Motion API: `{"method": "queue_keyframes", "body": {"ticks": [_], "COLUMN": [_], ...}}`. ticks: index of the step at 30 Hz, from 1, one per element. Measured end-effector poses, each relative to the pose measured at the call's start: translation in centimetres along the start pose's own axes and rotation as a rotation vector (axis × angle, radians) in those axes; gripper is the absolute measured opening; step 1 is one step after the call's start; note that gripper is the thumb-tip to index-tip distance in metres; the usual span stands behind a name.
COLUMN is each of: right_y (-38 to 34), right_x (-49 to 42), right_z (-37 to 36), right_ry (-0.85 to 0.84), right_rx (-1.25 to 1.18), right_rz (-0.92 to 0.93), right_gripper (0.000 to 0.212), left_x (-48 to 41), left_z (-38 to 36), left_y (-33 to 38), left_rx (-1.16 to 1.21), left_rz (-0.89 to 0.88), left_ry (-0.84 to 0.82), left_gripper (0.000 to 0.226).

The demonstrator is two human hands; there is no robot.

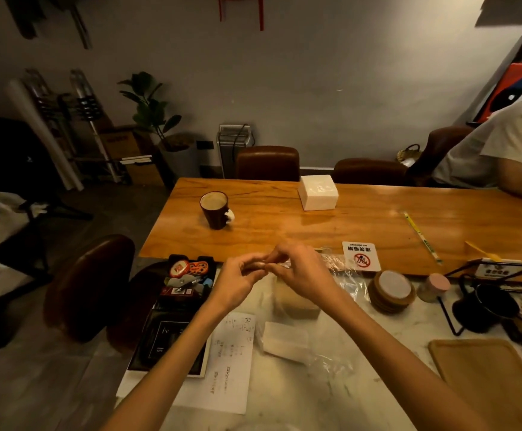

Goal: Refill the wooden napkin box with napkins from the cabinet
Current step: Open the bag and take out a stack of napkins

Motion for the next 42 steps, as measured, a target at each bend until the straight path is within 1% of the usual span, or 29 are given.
{"method": "queue_keyframes", "body": {"ticks": [3,4,5,7,9,10,14,16,18,22,24,25,26,27,28,29,30,31,32,34,35,37,39,40,42], "right_y": [0.5,0.7,1.1,2.1,2.3,2.0,0.0,-0.5,-0.8,-1.2,-0.9,0.0,1.5,3.4,5.1,6.6,7.6,8.0,8.1,7.6,7.2,6.2,5.1,4.6,4.1], "right_x": [0.0,0.0,0.0,0.0,0.4,0.8,2.6,3.0,3.1,3.1,3.3,3.5,3.8,4.4,5.3,6.2,6.9,7.4,7.6,7.3,7.3,7.5,8.3,8.7,9.2], "right_z": [0.5,0.9,1.6,3.5,4.7,4.6,1.5,0.9,1.0,2.3,4.1,5.3,6.1,6.6,6.6,6.2,5.6,4.9,4.4,3.7,3.5,3.2,3.2,3.3,3.4], "right_ry": [-0.133,-0.143,-0.117,0.016,0.126,0.149,0.171,0.209,0.24,0.168,0.233,0.285,0.307,0.28,0.202,0.086,-0.023,-0.099,-0.138,-0.169,-0.188,-0.244,-0.291,-0.306,-0.324], "right_rx": [-0.142,-0.186,-0.231,-0.268,-0.166,-0.077,0.305,0.413,0.429,0.311,0.233,0.175,0.117,0.107,0.157,0.211,0.2,0.125,0.028,-0.134,-0.189,-0.253,-0.205,-0.122,0.161], "right_rz": [-0.09,-0.118,-0.145,-0.168,-0.123,-0.073,0.135,0.188,0.218,0.185,0.124,0.028,-0.122,-0.302,-0.477,-0.623,-0.72,-0.774,-0.792,-0.752,-0.731,-0.697,-0.645,-0.614,-0.519], "right_gripper": [0.005,0.005,0.004,0.006,0.012,0.014,0.031,0.034,0.028,0.017,0.013,0.012,0.015,0.025,0.043,0.064,0.082,0.092,0.092,0.069,0.061,0.063,0.071,0.075,0.077], "left_x": [0.3,0.4,0.5,0.8,1.1,1.3,1.4,1.4,1.7,2.2,2.8,3.1,3.6,4.2,4.9,5.6,6.3,7.0,7.7,8.9,9.4,10.5,11.5,11.9,12.6], "left_z": [-0.4,-0.4,-0.3,-0.2,0.0,0.0,-0.4,-0.8,-0.9,-0.6,-0.4,-0.2,0.0,0.0,-0.2,-0.7,-1.4,-2.3,-3.3,-5.4,-6.4,-8.3,-10.2,-11.2,-12.9], "left_y": [0.1,0.1,0.1,0.0,-0.1,-0.1,0.4,0.6,0.6,0.9,1.2,1.3,1.4,1.5,1.8,2.1,2.6,3.1,3.4,3.8,3.8,3.8,3.5,3.3,2.9], "left_rx": [-0.023,-0.028,-0.029,-0.015,0.019,0.04,0.073,0.06,0.033,-0.009,-0.017,-0.01,0.007,0.029,0.051,0.073,0.081,0.074,0.055,-0.004,-0.03,-0.074,-0.083,-0.069,-0.025], "left_rz": [-0.014,-0.015,-0.015,-0.009,0.002,0.002,-0.004,0.01,0.019,-0.002,-0.02,-0.023,-0.025,-0.027,-0.031,-0.04,-0.053,-0.07,-0.083,-0.092,-0.09,-0.087,-0.093,-0.093,-0.064], "left_ry": [0.01,0.02,0.027,0.032,0.041,0.049,0.063,0.043,0.03,0.024,0.036,0.06,0.086,0.103,0.101,0.073,0.016,-0.067,-0.162,-0.339,-0.408,-0.514,-0.588,-0.613,-0.655], "left_gripper": [0.041,0.042,0.043,0.042,0.043,0.041,0.032,0.033,0.033,0.037,0.042,0.043,0.043,0.042,0.042,0.042,0.042,0.042,0.043,0.043,0.043,0.042,0.042,0.042,0.043]}}
Point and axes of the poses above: each hand's wrist, its own x-axis away from the middle knuckle, its own z-axis out of the back of the hand, y = z × x, the point moved 6 cm from there along -x, towards the middle knuckle, and after that the axes turned 9 degrees about x, right-handed, at the moved point
